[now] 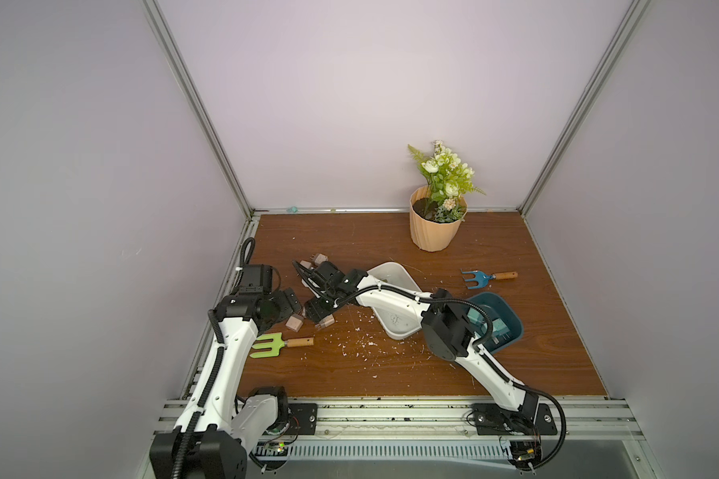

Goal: Place the plugs by color into the storage box
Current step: Adjust the plug at the center of the board.

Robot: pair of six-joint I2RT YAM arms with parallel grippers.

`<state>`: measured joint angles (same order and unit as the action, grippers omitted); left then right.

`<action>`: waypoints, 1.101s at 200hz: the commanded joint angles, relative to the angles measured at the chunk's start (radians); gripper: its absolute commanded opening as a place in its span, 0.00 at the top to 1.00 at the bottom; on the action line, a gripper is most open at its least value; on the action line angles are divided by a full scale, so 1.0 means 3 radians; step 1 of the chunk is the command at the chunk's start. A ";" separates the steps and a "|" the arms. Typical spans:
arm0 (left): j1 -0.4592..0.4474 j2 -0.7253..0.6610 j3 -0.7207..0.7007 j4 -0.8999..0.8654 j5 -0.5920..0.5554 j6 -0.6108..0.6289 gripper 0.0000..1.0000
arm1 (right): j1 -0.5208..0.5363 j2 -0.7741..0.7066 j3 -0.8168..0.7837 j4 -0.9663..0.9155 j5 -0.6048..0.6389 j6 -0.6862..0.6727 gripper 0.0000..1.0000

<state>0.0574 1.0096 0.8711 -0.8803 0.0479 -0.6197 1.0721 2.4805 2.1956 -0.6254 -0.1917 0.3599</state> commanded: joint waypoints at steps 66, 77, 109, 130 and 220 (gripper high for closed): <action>0.0039 -0.0014 -0.0003 -0.0075 -0.0036 0.0054 0.02 | 0.0097 -0.0674 -0.0933 0.0149 0.0073 -0.0164 0.28; 0.0037 -0.0006 0.0001 -0.0074 -0.0037 0.0053 0.02 | 0.0117 -0.0700 -0.0947 0.0108 0.0106 -0.0201 0.28; 0.0038 0.0010 -0.0007 -0.0068 -0.0035 0.0061 0.02 | 0.0174 -0.0664 -0.0811 -0.0081 0.0269 -0.0348 0.26; 0.0039 -0.0010 -0.0013 -0.0074 -0.0041 0.0066 0.02 | 0.0197 -0.0575 -0.0600 -0.0281 0.0461 -0.0459 0.19; 0.0039 -0.0047 -0.0039 -0.0086 -0.0011 0.0074 0.02 | 0.0204 -0.0080 0.0082 -0.0505 0.0684 -0.0806 0.11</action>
<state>0.0574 1.0103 0.8700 -0.8806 0.0479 -0.5980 1.1313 2.4268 2.1883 -0.7353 0.0051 0.1627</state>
